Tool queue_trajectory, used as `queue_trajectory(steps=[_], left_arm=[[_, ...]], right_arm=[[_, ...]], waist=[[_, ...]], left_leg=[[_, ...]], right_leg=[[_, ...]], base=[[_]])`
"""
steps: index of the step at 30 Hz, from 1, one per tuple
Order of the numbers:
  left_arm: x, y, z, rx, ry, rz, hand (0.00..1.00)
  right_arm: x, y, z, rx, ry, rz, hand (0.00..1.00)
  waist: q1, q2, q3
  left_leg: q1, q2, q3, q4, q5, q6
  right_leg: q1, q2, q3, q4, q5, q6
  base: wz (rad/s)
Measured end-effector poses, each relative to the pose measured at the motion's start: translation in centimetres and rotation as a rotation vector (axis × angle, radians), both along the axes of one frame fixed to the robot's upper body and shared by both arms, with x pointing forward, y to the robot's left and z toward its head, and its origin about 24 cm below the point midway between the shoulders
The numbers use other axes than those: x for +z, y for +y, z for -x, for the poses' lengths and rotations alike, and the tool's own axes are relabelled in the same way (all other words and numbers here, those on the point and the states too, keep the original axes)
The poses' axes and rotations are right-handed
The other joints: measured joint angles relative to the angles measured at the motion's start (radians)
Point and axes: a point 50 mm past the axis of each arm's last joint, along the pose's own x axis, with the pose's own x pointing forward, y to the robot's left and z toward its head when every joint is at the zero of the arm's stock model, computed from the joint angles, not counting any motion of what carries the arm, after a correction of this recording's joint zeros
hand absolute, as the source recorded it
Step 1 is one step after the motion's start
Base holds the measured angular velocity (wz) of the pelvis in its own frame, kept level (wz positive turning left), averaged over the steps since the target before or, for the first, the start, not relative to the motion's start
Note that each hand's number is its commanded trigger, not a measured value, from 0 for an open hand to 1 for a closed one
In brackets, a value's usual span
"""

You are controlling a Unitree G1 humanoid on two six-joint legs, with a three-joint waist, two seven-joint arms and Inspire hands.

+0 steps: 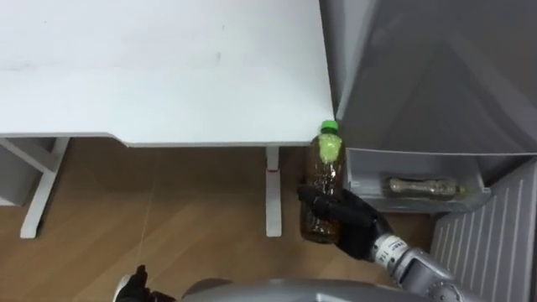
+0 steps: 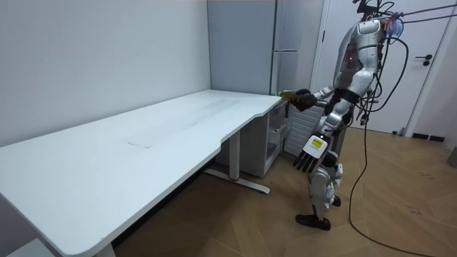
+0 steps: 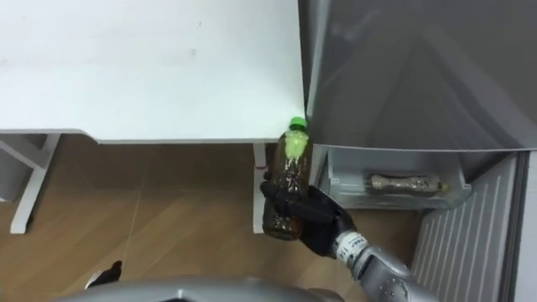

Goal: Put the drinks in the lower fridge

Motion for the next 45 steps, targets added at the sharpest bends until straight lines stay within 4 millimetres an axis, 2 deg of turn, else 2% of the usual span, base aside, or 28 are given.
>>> queue_trajectory(steps=[1,7,13,20,30,36,40,45], left_arm=[[0.0,0.1,0.1,-0.006,0.002,-0.005,0.0],[0.0,-0.1,0.4,0.001,0.006,-0.023,0.0],[-0.2,-0.2,1.3,0.015,0.034,-0.031,0.0],[-0.4,-0.2,2.3,0.044,0.066,-0.036,0.0],[-0.5,-0.4,3.0,0.047,0.095,-0.031,0.0],[-0.6,-0.7,3.2,0.049,0.097,-0.023,0.0],[-0.6,-0.7,2.6,0.044,0.085,-0.023,0.0],[-0.5,-0.4,0.9,0.008,0.047,-0.041,0.0]], right_arm=[[-0.1,-0.2,0.4,-0.036,0.024,-0.015,1.0],[-1.3,-1.8,1.2,-0.218,0.16,0.025,1.0],[-1.2,-3.6,0.9,-0.444,0.219,0.022,1.0],[-1.4,-5.0,0.8,-0.644,0.271,0.031,1.0],[-1.8,-5.1,1.2,-0.732,0.345,0.023,1.0],[-2.0,-5.3,1.1,-0.755,0.362,0.03,1.0],[-2.5,-5.7,0.4,-0.776,0.408,0.066,1.0],[-2.8,-6.9,-2.0,-0.823,0.434,0.093,1.0]], waist=[[-0.001,0.007,-0.002],[-0.002,0.0,-0.0001],[-0.02,0.003,-0.0002],[-0.019,0.005,0.0009],[-0.016,0.008,0.0019],[-0.018,0.023,0.0042],[-0.017,0.021,0.0057],[-0.025,0.005,0.0124]], left_leg=[[0.001,0.0,0.001,0.0,0.0,0.0],[0.012,0.0,0.018,-0.01,0.0,0.0],[0.02,-0.001,0.022,-0.027,0.0,0.0],[0.031,-0.001,0.036,-0.038,-0.002,-0.003],[0.029,-0.002,0.037,-0.044,-0.003,-0.004],[0.022,-0.003,0.031,-0.042,-0.003,-0.005],[-0.01,-0.004,0.019,-0.027,-0.004,-0.002],[-0.075,-0.004,-0.002,0.013,-0.003,0.003]], right_leg=[[0.0,0.0,0.001,0.0,0.0,0.001],[0.002,0.0,0.016,0.0,0.001,0.001],[0.002,0.0,0.023,-0.003,0.001,0.001],[0.001,0.0,0.035,-0.006,0.0,0.002],[0.003,0.0,0.036,-0.018,0.0,0.002],[0.004,0.0,0.027,-0.015,0.0,0.002],[-0.019,-0.002,0.019,-0.009,-0.001,0.004],[-0.072,-0.005,0.0,0.019,-0.001,0.004]], base=[[-0.04],[-0.07],[-0.02],[-0.06],[0.0],[0.03],[0.05],[0.15]])
